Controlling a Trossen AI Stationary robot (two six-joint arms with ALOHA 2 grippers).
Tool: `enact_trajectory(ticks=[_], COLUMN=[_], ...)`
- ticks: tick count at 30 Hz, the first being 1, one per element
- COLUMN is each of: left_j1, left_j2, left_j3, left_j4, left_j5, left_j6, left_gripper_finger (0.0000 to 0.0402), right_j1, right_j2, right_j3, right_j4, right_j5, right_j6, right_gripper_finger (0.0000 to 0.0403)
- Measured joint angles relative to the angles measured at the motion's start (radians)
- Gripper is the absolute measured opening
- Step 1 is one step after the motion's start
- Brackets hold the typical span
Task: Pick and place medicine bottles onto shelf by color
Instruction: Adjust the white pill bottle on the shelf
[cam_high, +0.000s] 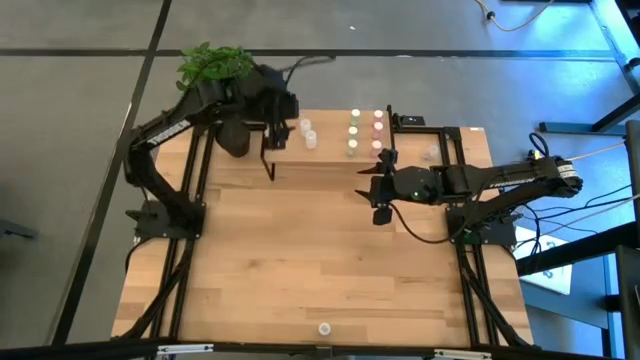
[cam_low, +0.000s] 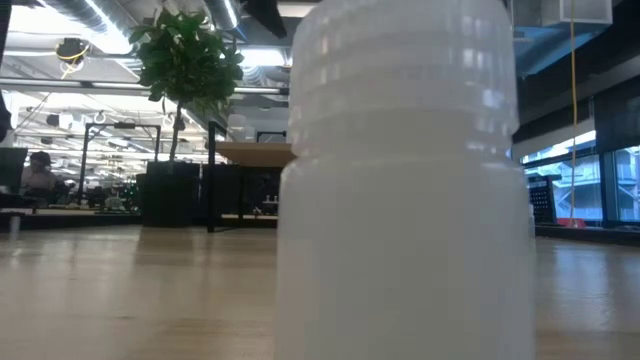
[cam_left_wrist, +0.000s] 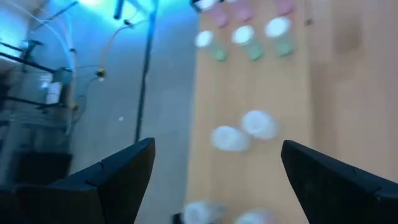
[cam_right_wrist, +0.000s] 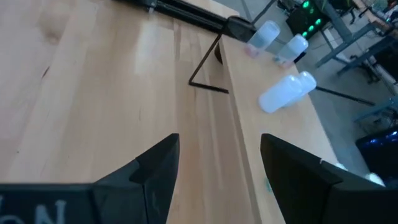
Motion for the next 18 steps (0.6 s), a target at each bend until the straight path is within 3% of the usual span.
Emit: enact_trajectory(ticks=[6, 15, 18], left_j1=[0.089, 0.07, 0.064], left_j2=[0.056, 0.174, 0.206], left_j3=[-0.003, -0.003, -0.003], left_j4=[0.013, 0.0, -0.019], left_j5=[0.154, 0.141, 0.061], left_j6=[0.046, 0.113, 0.134], left_gripper_finger=[0.0344, 0.0344, 0.0344], right_j1=[0.0, -0.001, -0.002], right_j2=[0.001, 0.0, 0.001], right_j3=[0.0, 0.0, 0.0], right_j4=[-0.027, -0.028, -0.027], right_j5=[0.0, 0.0, 0.001], right_j6=[0.034, 0.046, 0.046], right_gripper_finger=[0.0227, 0.0227, 0.0227])
